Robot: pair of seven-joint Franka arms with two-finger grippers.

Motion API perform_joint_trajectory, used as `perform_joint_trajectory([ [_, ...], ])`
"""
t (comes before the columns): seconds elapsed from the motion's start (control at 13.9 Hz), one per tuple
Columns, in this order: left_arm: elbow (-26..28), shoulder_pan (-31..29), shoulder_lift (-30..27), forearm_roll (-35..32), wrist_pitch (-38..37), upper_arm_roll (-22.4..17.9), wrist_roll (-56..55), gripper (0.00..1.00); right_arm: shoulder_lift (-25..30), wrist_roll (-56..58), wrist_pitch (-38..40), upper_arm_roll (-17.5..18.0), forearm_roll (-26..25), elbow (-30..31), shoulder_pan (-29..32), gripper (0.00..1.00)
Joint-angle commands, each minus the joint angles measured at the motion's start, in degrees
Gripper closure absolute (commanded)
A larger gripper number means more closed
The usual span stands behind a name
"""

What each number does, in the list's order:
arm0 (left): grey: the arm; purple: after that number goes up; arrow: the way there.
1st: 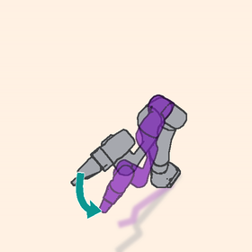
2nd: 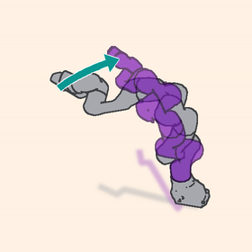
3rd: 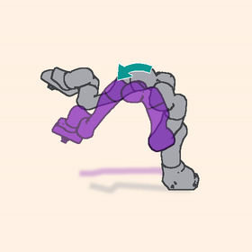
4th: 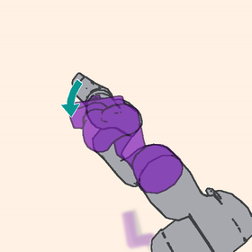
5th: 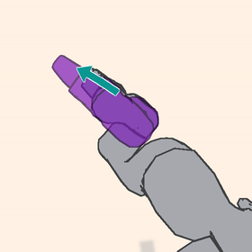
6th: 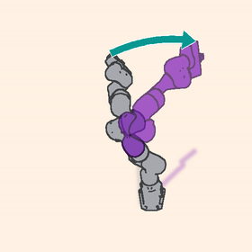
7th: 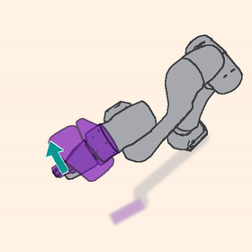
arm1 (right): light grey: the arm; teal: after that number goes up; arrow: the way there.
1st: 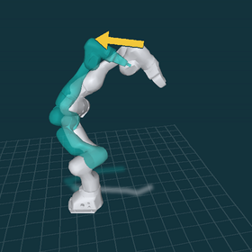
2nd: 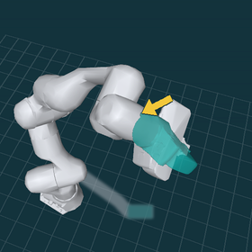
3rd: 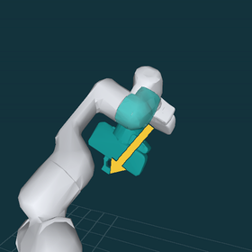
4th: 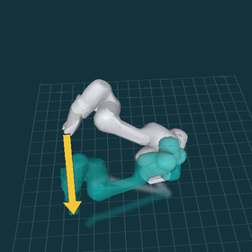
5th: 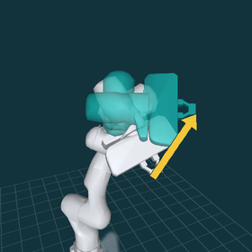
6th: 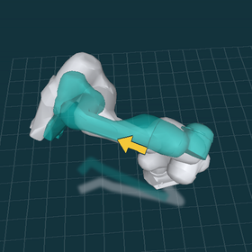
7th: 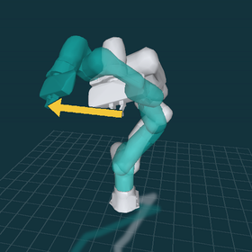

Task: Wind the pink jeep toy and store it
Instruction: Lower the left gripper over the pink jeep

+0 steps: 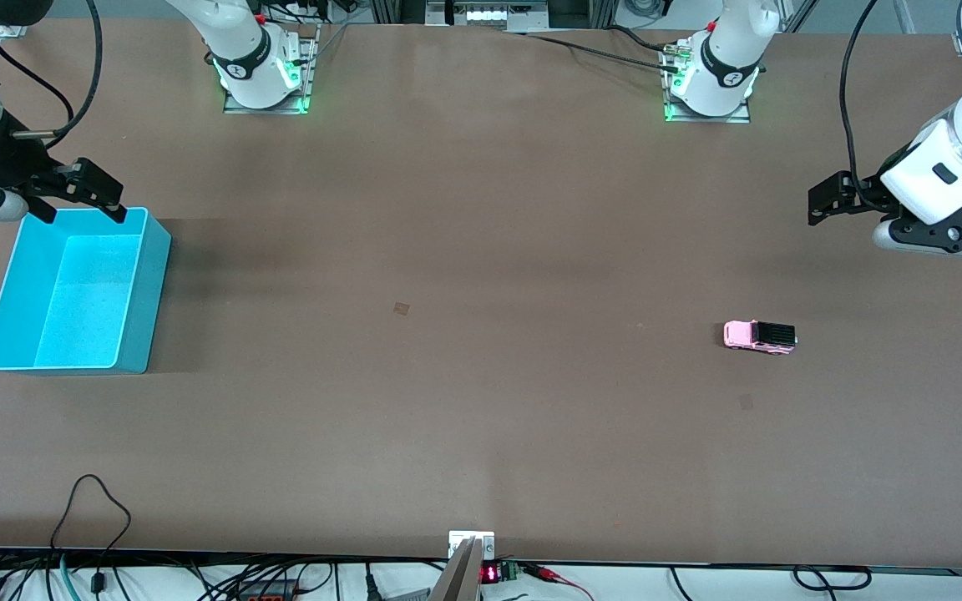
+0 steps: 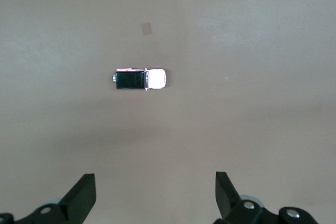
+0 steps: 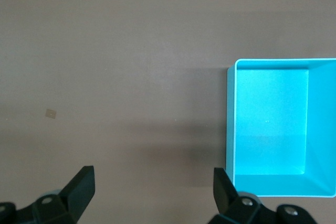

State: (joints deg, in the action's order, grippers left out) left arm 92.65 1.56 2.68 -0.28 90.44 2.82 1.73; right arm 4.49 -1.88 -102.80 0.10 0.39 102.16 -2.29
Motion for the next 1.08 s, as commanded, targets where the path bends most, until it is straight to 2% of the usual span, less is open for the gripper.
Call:
perform_joint_trajectory([
  [0.0,-1.9,-0.4,0.8,0.9,-1.6,-0.1,0.8,0.00,0.2,-0.6,0.1,0.6,-0.8,-0.2,0.2,0.00],
  [0.5,-1.8,-0.2,0.8,0.9,-2.0,-0.1,0.7,0.00,0.0,-0.8,-1.2,0.6,-0.8,-0.3,-0.1,0.00],
  [0.86,-1.6,-0.2,3.6,0.9,-9.8,-0.1,1.5,0.00,0.2,-0.6,-1.1,0.5,-0.9,-0.5,-0.7,0.00],
  [1.0,-1.4,-0.8,5.1,0.5,-10.0,-0.1,6.1,0.00,0.2,-0.7,-1.2,0.6,-0.9,-0.5,-1.0,0.00],
])
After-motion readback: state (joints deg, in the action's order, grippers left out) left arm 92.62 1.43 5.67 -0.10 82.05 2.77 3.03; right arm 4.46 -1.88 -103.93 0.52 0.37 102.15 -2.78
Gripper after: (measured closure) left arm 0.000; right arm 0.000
